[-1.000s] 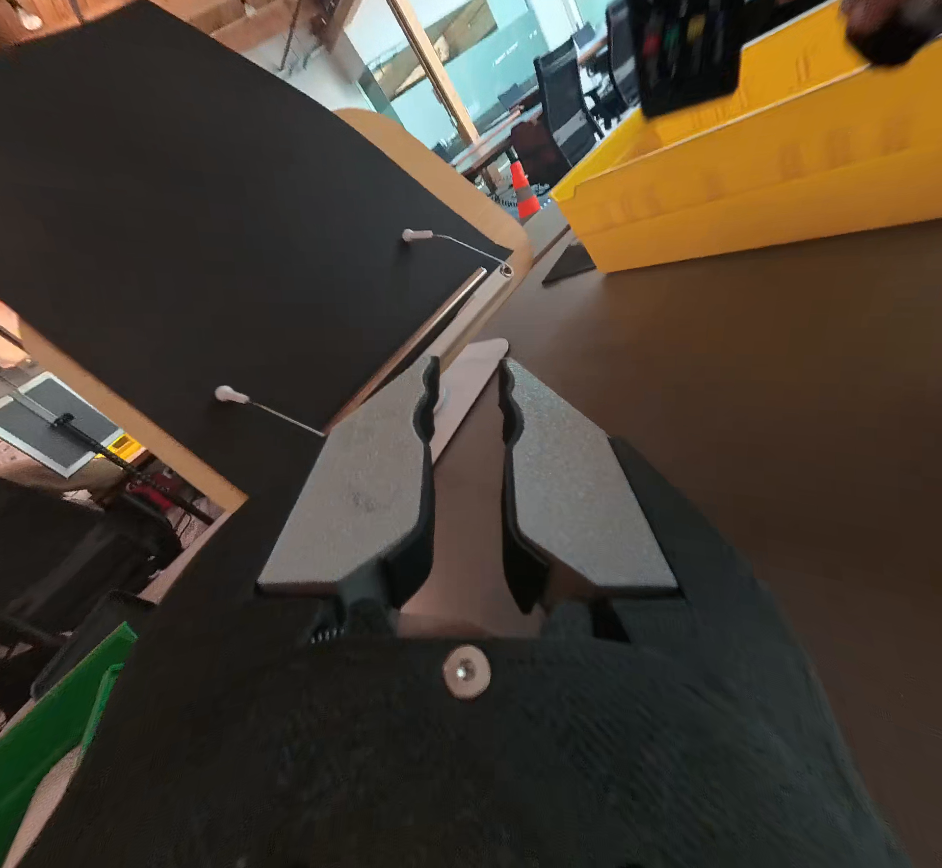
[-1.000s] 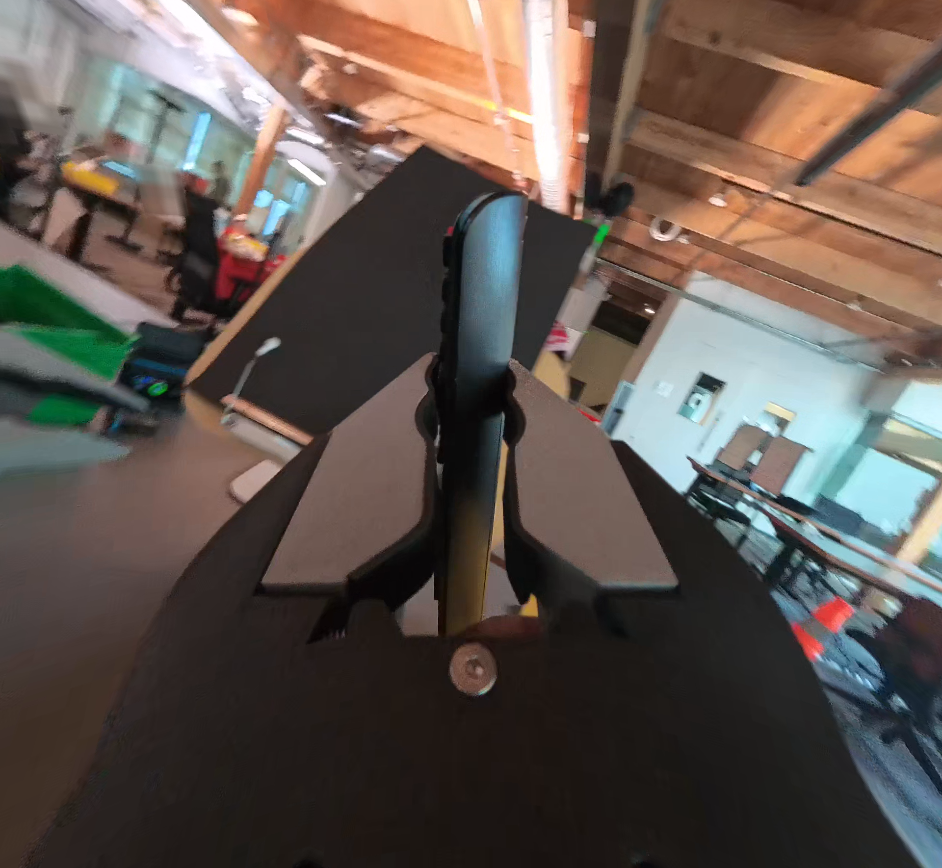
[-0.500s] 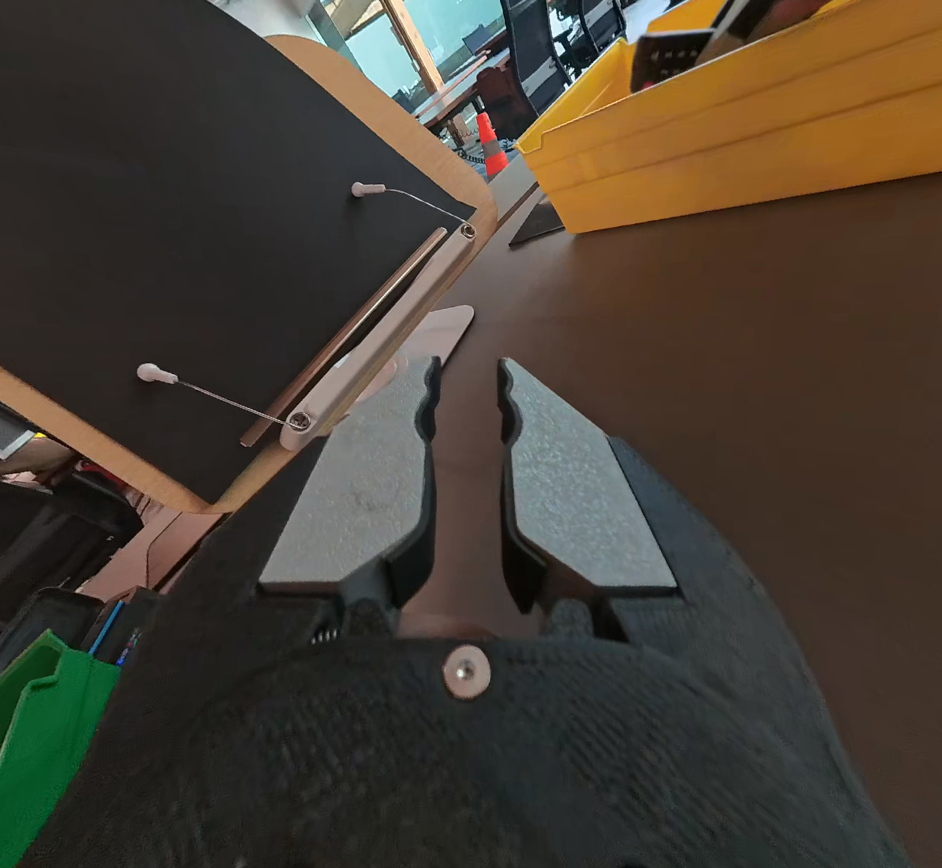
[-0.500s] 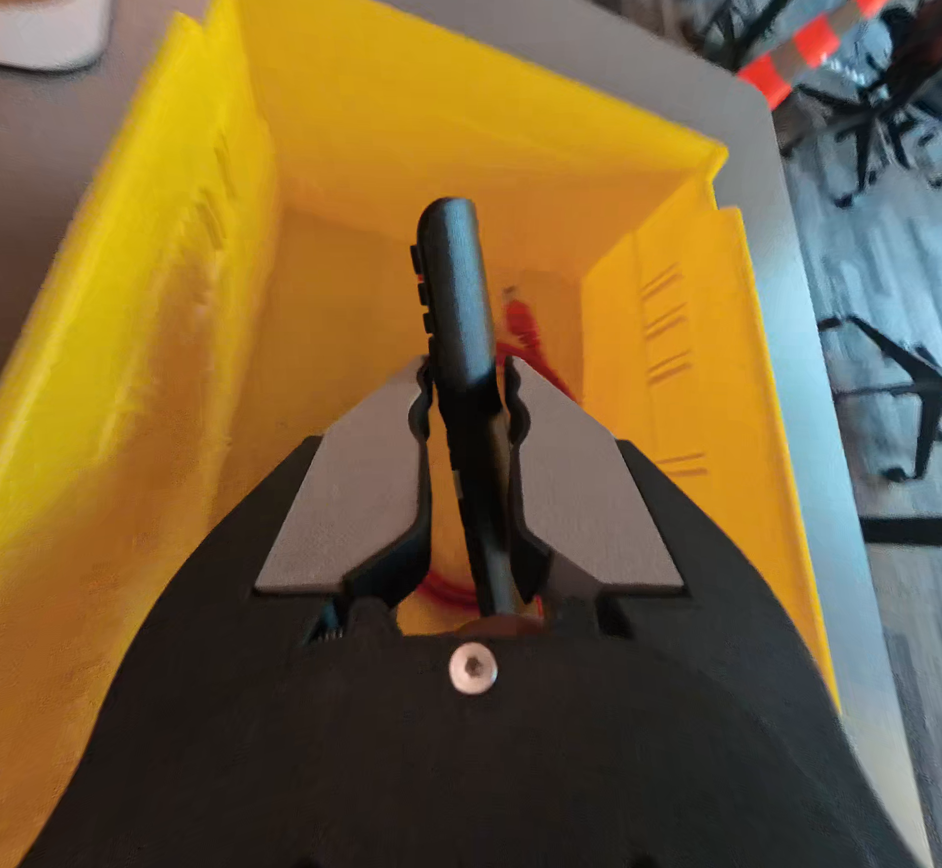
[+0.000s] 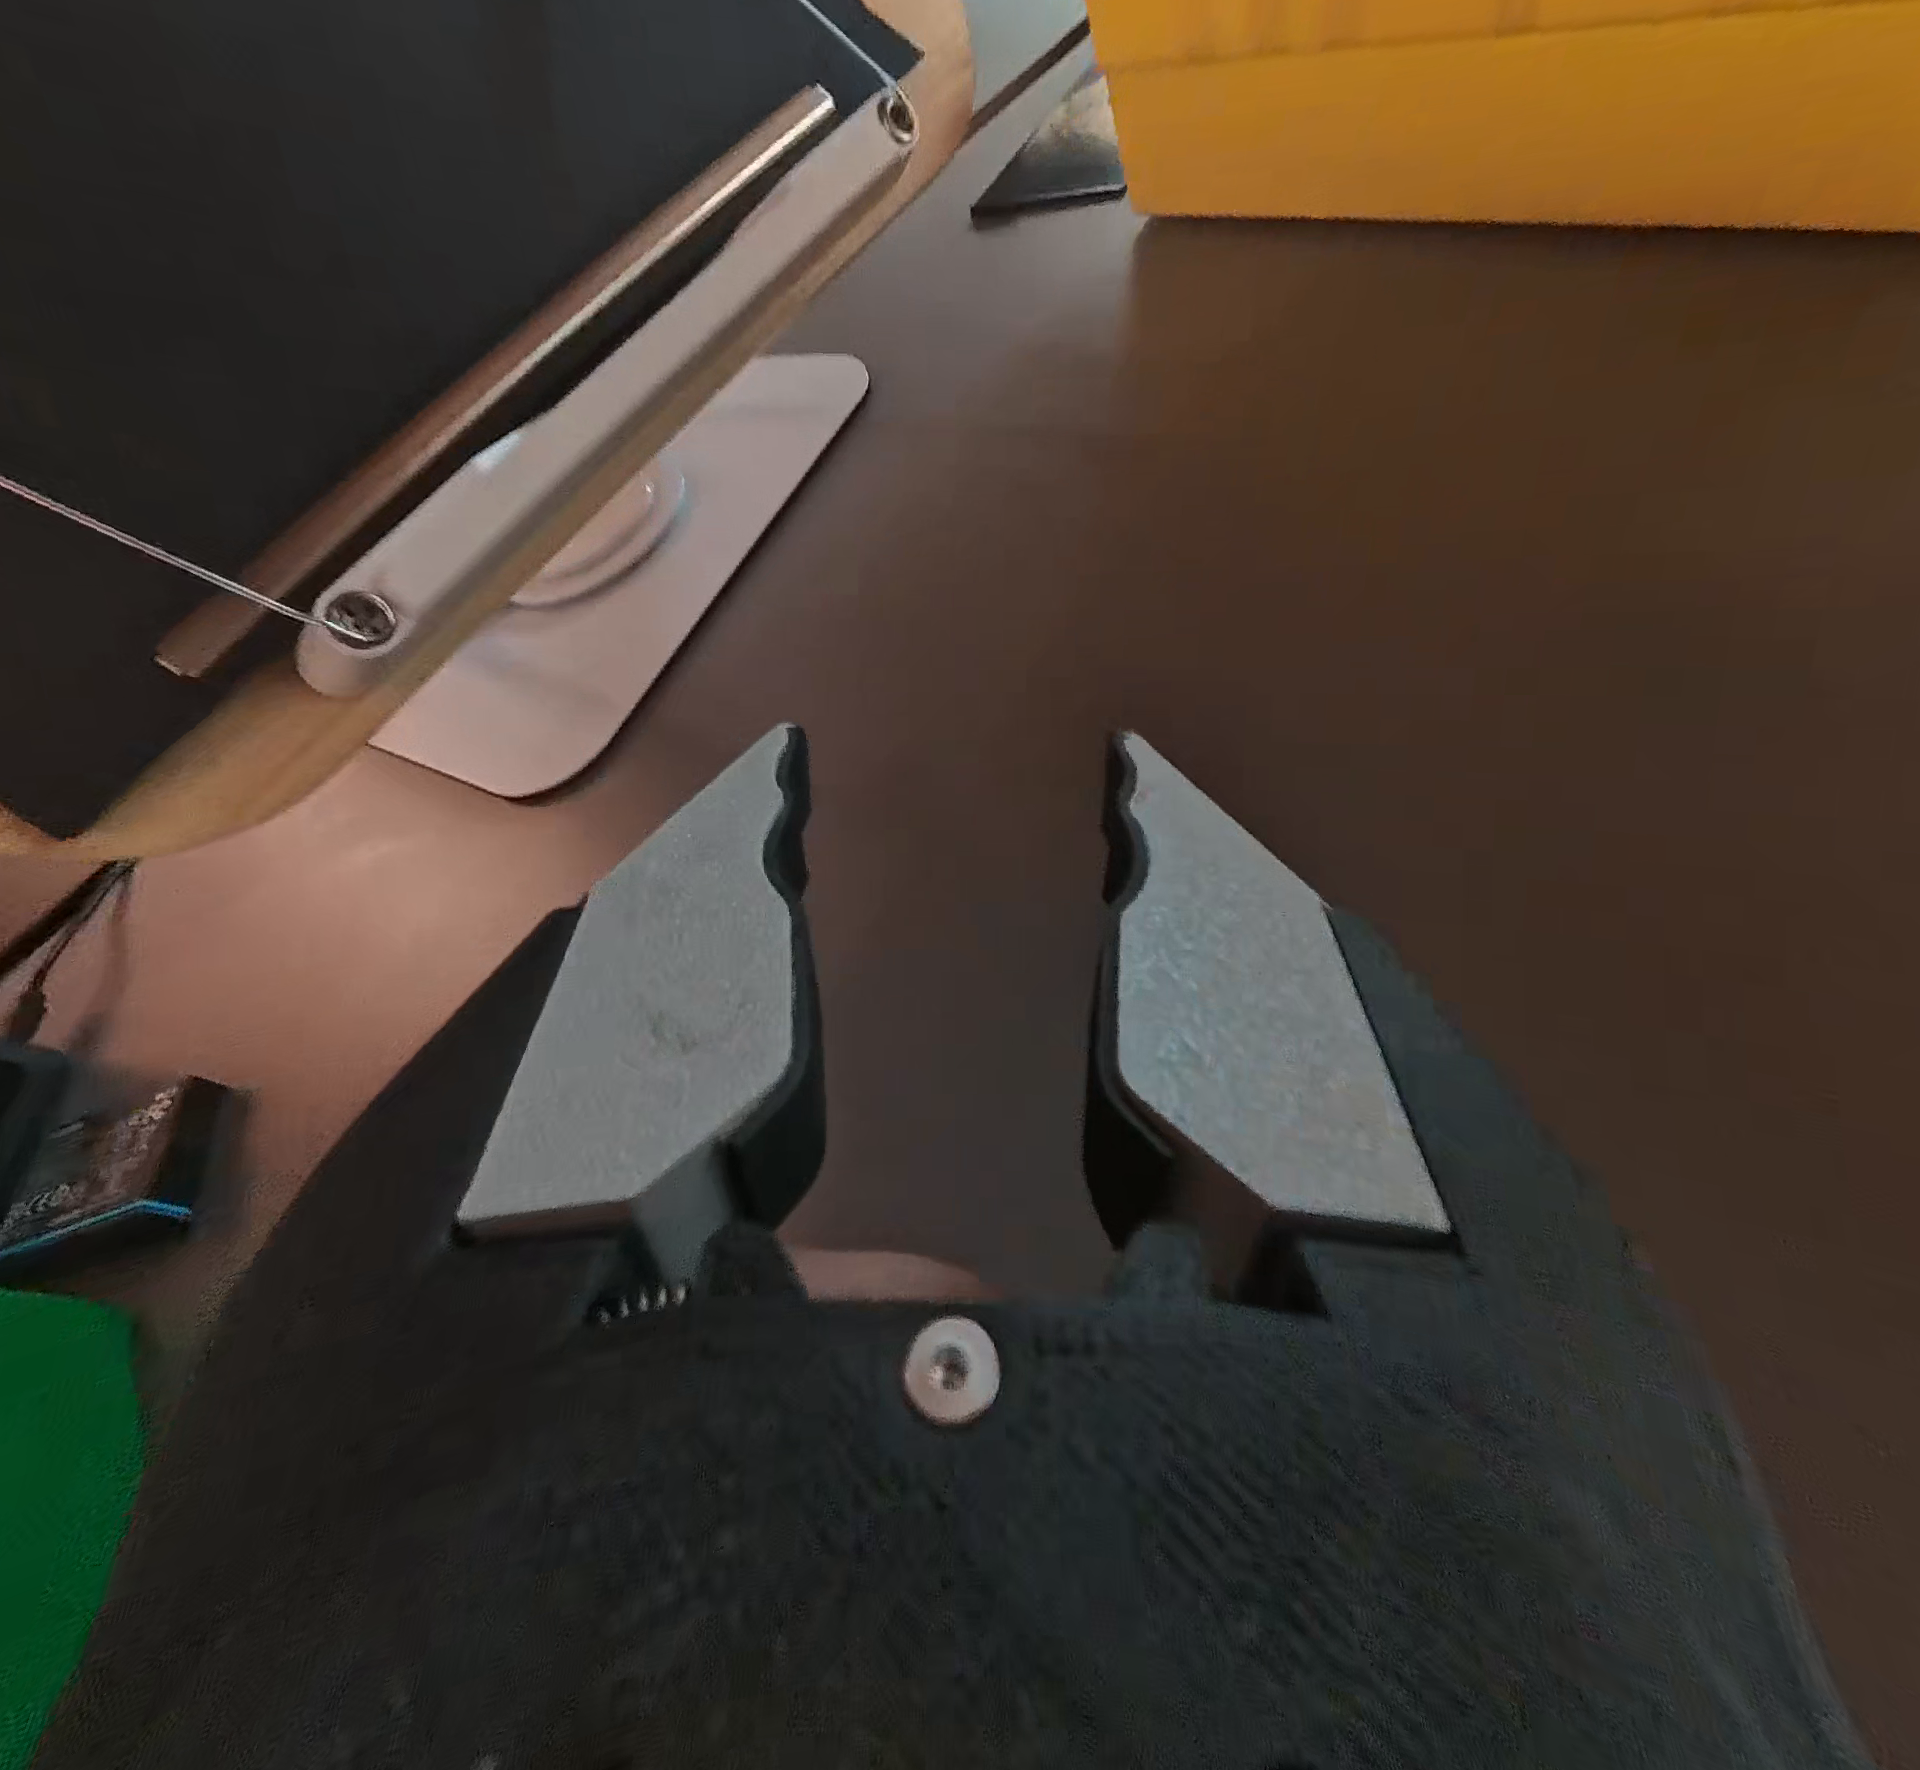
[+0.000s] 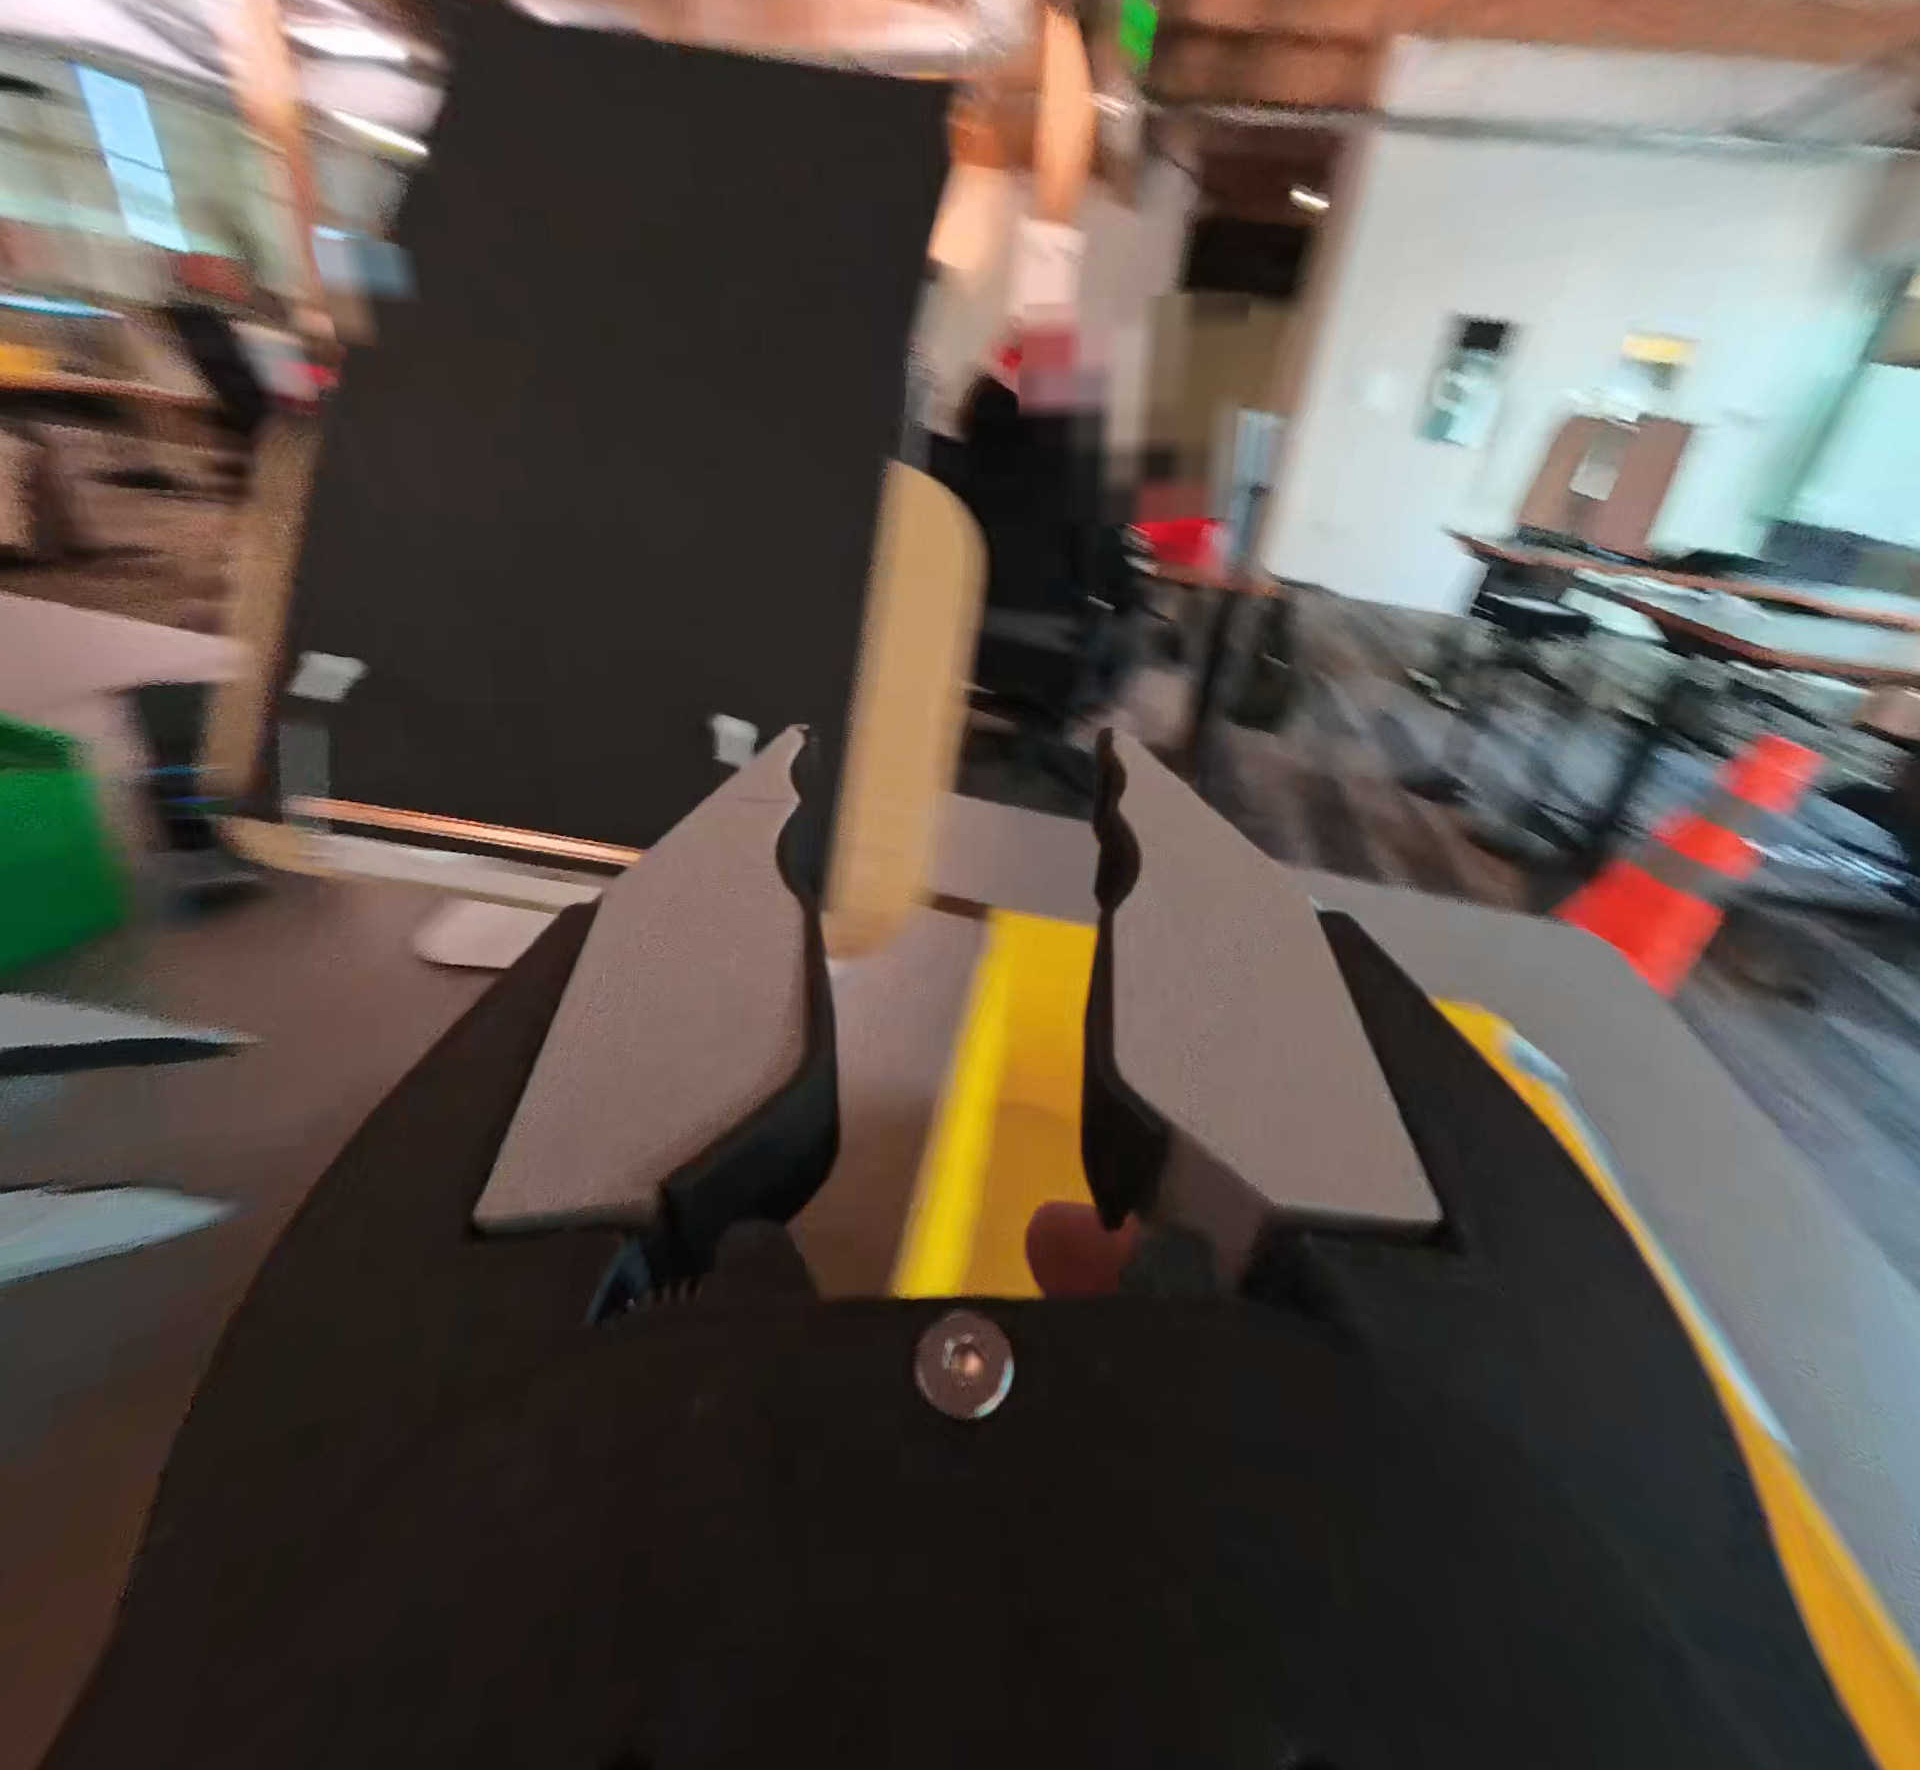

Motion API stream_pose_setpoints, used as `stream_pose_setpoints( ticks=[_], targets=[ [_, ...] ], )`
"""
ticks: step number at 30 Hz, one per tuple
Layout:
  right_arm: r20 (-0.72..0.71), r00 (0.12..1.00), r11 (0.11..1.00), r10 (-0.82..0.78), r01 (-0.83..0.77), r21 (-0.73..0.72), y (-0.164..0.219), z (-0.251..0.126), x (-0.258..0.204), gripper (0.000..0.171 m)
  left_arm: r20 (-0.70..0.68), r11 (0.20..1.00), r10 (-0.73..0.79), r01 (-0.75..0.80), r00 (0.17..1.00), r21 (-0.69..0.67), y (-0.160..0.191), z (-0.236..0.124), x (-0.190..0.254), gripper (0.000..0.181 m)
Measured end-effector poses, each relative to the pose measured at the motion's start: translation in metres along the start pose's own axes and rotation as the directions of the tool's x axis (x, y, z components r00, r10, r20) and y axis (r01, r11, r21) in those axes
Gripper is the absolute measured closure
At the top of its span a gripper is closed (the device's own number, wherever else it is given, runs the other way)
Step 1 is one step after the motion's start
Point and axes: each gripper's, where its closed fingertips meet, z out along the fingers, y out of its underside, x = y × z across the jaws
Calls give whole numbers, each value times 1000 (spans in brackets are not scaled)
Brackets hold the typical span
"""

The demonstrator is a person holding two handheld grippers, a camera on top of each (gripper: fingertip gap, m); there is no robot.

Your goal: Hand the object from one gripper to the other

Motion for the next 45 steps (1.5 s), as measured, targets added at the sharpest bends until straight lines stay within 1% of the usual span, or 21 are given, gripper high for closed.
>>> stream_pose_setpoints(
  ticks=[2,4,5,6,8,9,12,15,19,22,24,26,29,31,34,35,37,39,42,43,45],
  targets=[
    [196,981,999,14,-6,-40,-6,5,-58,129,4,1000,4,-4,1000,-7,1,1,0,126],
    [384,922,988,51,9,-153,16,14,-115,106,12,1000,5,-5,1000,13,-3,-1,0,126],
    [456,886,980,83,10,-198,31,18,-140,110,10,1000,-5,5,1000,24,-5,-2,0,126],
    [499,860,974,110,7,-228,46,24,-159,112,1,999,-22,22,1000,28,-5,-3,1,124],
    [523,843,964,125,20,-264,80,38,-183,106,-2,998,-55,55,998,26,-6,-3,-1,115],
    [516,849,959,116,39,-279,98,46,-189,107,-8,998,-64,65,998,27,-6,-4,-1,118],
    [501,863,923,57,146,-356,151,61,-198,104,-10,996,-92,92,996,22,-5,-5,-4,114],
    [490,872,884,-24,247,-397,183,65,-194,103,-16,993,-117,118,993,12,-3,-4,-6,116],
    [486,874,871,27,218,-441,195,66,-191,103,-51,990,-139,137,989,-41,6,0,-2,115],
    [488,872,868,46,207,-452,196,66,-191,103,-74,988,-154,154,985,-9,0,-1,1,120],
    [505,862,860,49,221,-459,198,65,-194,101,-88,987,-156,158,984,18,-4,-4,4,128],
    [519,853,848,54,235,-475,202,64,-196,99,-72,990,-138,139,988,13,-3,-6,4,134],
    [533,844,836,59,250,-488,205,63,-199,99,-2,994,-109,109,994,-2,0,-18,7,133],
    [541,839,840,60,250,-481,204,63,-201,102,-19,996,-88,88,996,-1,-8,-41,23,128],
    [561,825,859,64,241,-453,199,62,-206,107,-159,995,-90,96,983,34,-33,-100,56,119],
    [567,821,863,66,238,-445,197,62,-208,107,-146,997,-74,78,987,22,-38,-121,51,117],
    [579,813,866,65,243,-438,197,61,-212,107,-48,998,-55,54,997,-29,-37,-162,14,117],
    [583,811,867,47,257,-428,196,60,-214,108,114,983,-89,106,989,-149,-15,-200,-48,117],
    [581,814,867,29,268,-419,196,59,-214,108,282,905,-119,221,952,-365,47,-257,-133,115],
    [580,814,867,33,265,-422,196,59,-214,108,294,870,-85,215,952,-445,69,-274,-154,113],
    [578,815,864,49,255,-434,197,59,-214,107,253,789,31,132,967,-600,108,-302,-181,117]
  ],
)
